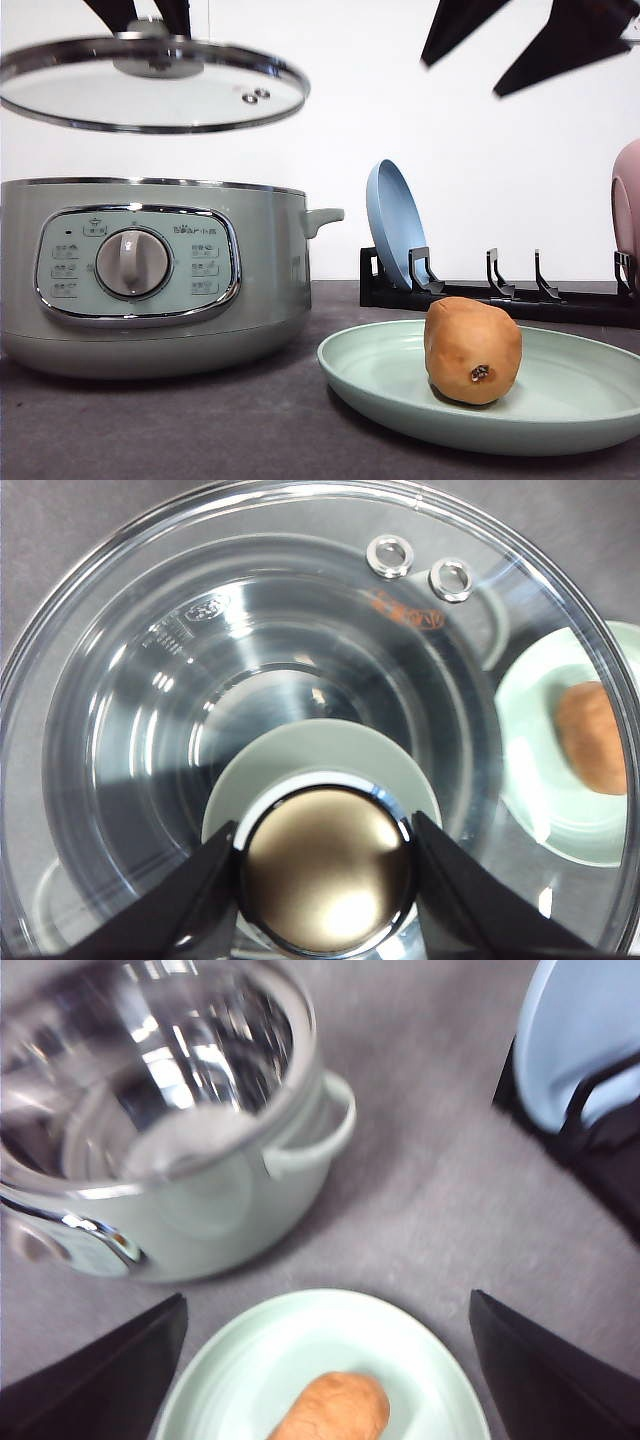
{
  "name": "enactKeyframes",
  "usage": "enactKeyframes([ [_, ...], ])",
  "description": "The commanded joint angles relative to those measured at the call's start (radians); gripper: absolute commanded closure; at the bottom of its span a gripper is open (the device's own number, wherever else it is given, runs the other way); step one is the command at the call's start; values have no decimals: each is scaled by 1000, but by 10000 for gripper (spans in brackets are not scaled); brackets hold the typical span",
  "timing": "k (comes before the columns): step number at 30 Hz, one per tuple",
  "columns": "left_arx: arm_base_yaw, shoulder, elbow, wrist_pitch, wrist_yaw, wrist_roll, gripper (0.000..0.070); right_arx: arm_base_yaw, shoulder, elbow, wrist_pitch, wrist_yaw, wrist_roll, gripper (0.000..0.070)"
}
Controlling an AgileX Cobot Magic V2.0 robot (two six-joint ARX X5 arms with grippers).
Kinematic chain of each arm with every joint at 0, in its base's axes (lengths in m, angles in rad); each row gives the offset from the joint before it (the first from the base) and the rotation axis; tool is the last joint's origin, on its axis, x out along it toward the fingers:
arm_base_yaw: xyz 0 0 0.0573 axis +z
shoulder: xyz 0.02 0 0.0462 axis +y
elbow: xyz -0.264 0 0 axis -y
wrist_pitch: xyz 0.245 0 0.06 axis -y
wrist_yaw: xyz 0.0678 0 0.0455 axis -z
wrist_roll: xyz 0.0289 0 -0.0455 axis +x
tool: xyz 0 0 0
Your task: Transfer potato from steamer to green plate
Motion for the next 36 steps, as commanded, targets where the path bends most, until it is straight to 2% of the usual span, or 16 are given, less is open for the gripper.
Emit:
enactKeyframes([
  [1,1,20,27,23,-20,20,700,5,-20,20,-8,6,11,130],
  [10,19,65,27,52,-26,21,700,5,-111,20,-36,52,10,130],
  [36,14,155,27,41,-21,20,700,5,-116,20,-46,76,0,130],
])
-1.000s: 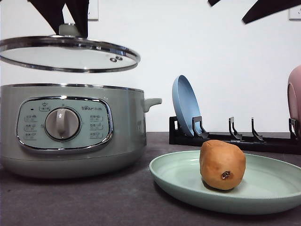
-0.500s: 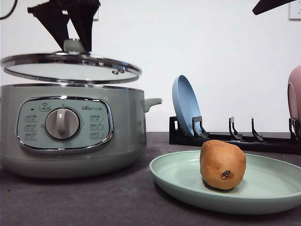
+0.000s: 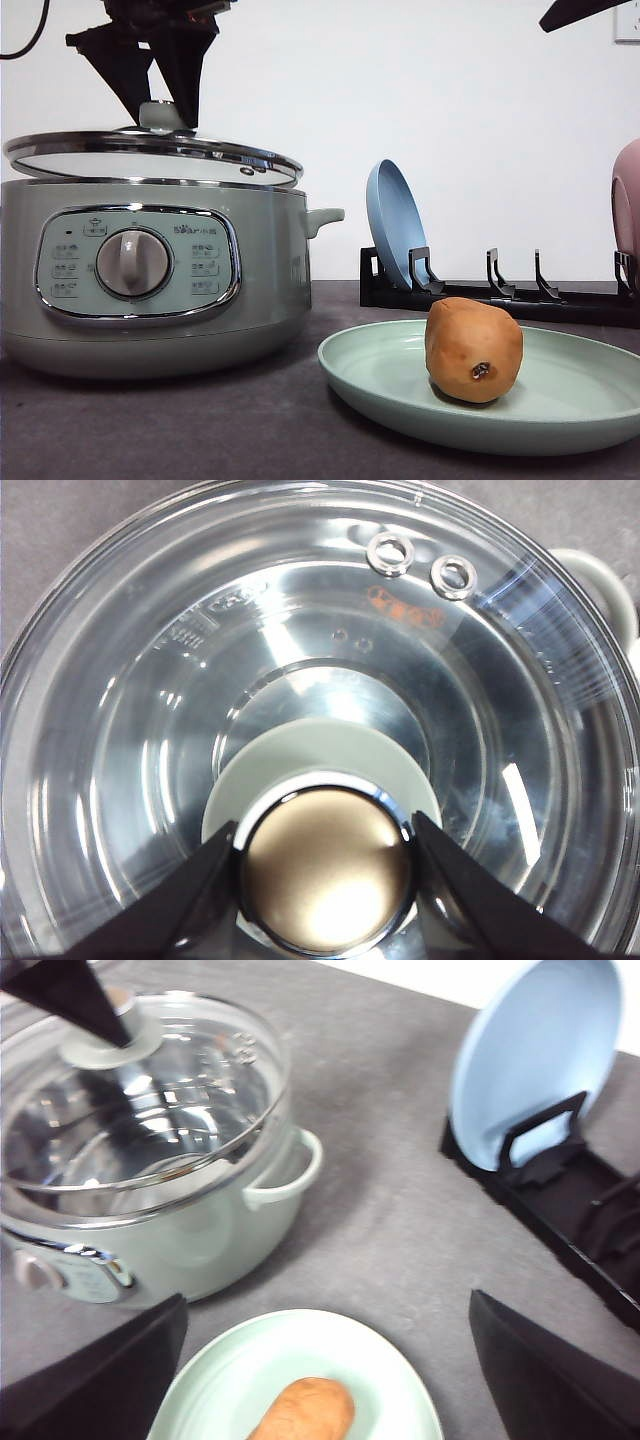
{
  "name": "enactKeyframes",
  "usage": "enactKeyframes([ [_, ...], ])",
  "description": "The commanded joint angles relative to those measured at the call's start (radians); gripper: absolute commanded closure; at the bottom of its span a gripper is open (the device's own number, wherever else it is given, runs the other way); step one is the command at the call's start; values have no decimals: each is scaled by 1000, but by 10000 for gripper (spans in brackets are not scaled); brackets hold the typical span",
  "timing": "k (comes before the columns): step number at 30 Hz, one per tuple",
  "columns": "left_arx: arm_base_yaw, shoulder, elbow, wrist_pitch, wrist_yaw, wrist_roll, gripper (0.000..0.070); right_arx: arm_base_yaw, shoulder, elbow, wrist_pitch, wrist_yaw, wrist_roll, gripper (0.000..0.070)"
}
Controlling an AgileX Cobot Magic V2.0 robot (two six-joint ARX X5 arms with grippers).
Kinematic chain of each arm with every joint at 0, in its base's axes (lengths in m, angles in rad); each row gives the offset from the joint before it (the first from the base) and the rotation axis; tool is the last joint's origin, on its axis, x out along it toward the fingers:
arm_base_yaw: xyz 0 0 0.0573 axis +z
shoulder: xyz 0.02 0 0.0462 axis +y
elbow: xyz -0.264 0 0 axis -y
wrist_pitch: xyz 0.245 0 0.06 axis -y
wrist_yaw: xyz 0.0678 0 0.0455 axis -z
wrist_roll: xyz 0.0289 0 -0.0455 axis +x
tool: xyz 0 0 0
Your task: Transfer potato from steamer to green plate
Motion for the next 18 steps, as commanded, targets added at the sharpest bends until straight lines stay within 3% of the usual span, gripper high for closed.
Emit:
enactKeyframes([
  [1,-8,20,29,6,2,16,700,5,4,16,5,3,0,130],
  [18,-24,44,29,-33,2,15,700,-2,4,16,6,4,-15,130],
])
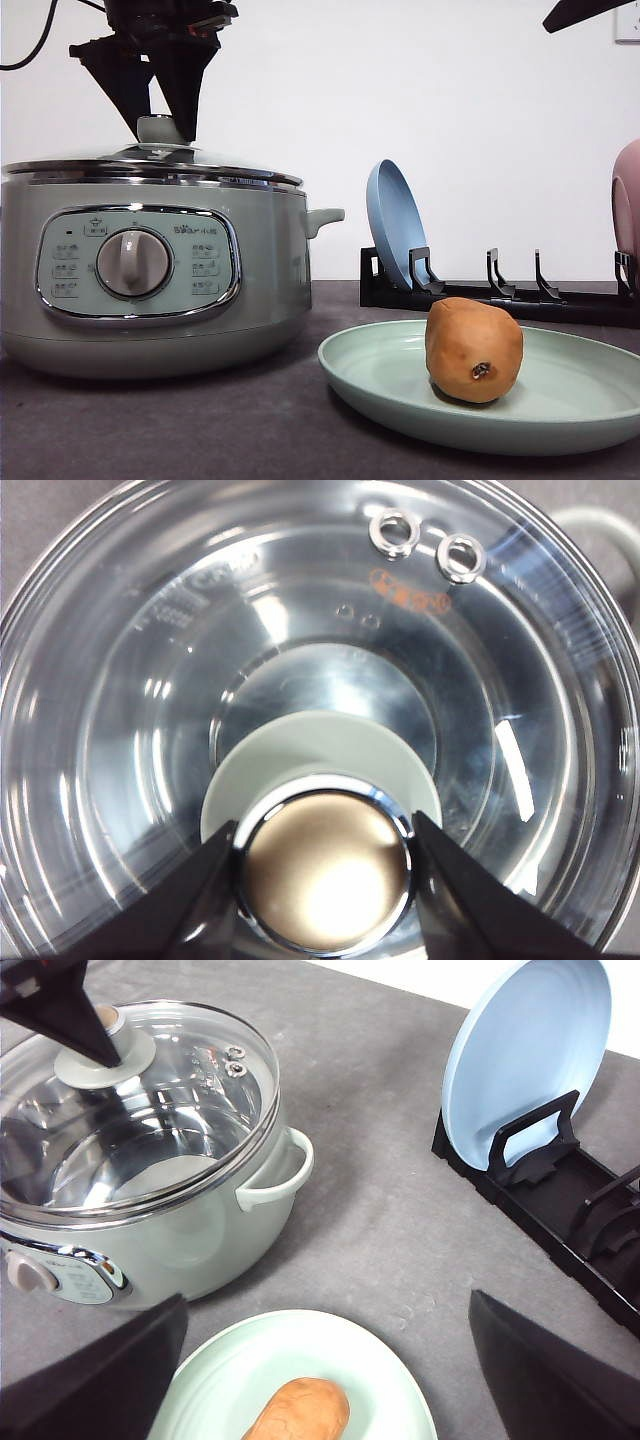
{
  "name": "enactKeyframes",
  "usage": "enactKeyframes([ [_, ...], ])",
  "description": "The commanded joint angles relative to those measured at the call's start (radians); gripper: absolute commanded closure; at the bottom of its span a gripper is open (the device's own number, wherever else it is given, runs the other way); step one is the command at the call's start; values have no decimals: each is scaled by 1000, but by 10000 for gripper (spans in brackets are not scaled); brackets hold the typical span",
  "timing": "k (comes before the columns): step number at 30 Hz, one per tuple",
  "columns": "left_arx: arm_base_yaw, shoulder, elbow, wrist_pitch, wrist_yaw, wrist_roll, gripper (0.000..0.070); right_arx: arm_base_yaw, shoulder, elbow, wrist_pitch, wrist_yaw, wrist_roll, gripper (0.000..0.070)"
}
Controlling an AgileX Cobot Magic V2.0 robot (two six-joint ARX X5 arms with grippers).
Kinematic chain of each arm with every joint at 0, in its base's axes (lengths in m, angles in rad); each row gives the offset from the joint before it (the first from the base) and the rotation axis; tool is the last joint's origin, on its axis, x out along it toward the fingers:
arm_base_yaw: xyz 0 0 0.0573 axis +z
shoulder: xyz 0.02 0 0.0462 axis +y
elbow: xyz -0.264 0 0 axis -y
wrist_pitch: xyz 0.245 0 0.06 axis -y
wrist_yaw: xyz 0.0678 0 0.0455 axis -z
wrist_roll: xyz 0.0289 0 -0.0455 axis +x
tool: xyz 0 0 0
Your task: Transfer potato from steamer to green plate
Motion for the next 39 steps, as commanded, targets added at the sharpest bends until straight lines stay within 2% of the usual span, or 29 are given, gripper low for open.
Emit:
enactKeyframes([
  [1,-14,24,29,-1,12,-2,700,3,4,16,6,2,-9,130],
  [14,-29,24,29,-1,11,-3,700,3,4,16,5,1,-8,130],
  [16,-29,24,29,0,11,-4,681,3,4,16,5,0,-8,130],
  [18,-29,24,29,0,11,-11,547,3,4,16,5,0,-8,130],
  [21,-29,24,29,1,11,-14,241,3,4,16,5,0,-8,130],
  [22,-29,24,29,2,11,-14,178,3,4,16,5,0,-8,130],
  [23,-29,24,29,3,11,-14,144,3,4,16,5,0,-8,130],
  [31,-29,-10,38,5,11,-14,130,3,4,16,5,-1,-8,130],
  [39,-30,-151,50,6,11,-24,134,4,4,16,2,-34,-6,130],
])
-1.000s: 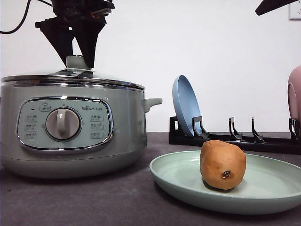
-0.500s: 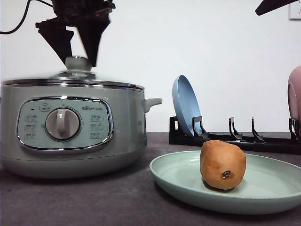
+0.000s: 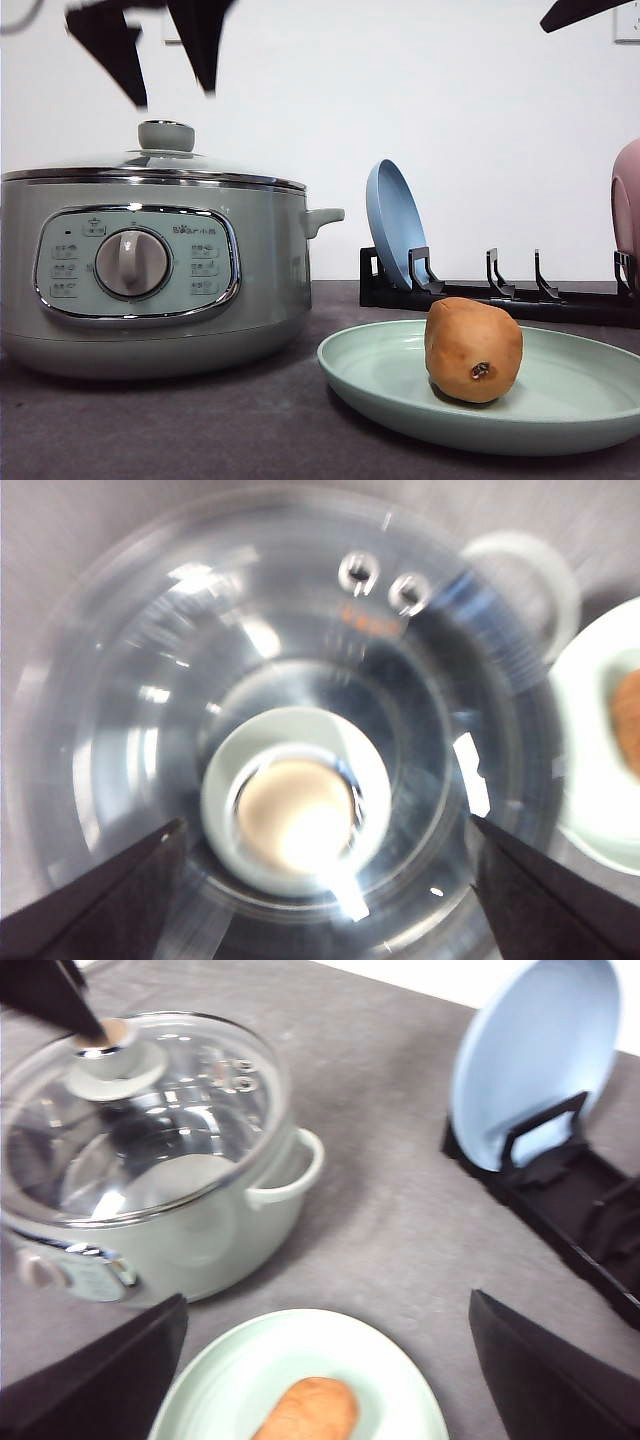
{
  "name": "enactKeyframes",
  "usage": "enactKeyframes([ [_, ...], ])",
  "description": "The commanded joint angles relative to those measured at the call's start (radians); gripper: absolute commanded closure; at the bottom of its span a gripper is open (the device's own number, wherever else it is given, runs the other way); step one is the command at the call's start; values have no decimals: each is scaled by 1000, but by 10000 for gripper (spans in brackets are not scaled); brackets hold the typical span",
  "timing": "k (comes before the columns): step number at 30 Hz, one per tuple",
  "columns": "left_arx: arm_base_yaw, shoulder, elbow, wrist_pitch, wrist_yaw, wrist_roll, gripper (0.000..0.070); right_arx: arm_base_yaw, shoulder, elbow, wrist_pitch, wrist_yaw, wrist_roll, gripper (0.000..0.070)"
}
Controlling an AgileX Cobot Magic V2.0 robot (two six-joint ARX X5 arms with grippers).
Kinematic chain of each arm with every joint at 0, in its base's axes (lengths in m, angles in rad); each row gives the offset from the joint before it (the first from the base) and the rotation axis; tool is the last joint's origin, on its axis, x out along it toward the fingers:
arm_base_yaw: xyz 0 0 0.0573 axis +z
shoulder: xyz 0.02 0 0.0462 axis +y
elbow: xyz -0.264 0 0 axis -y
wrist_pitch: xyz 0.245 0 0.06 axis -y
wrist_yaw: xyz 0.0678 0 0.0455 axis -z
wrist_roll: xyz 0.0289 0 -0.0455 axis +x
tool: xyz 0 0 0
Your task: Transfer potato from steamer to green plate
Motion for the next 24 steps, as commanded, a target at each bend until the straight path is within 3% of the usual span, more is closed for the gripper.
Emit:
enactKeyframes([
  [1,-6,-33,34,0,1,-9,136,4,4,17,-1,-9,-4,130],
  [8,-7,-177,34,-16,15,-14,147,4,4,17,-88,-90,26,130],
  [18,-7,-288,34,-49,176,-13,150,4,4,17,-276,-264,93,131],
  [24,-7,-291,34,-78,267,-12,150,5,4,17,-315,-297,96,131],
])
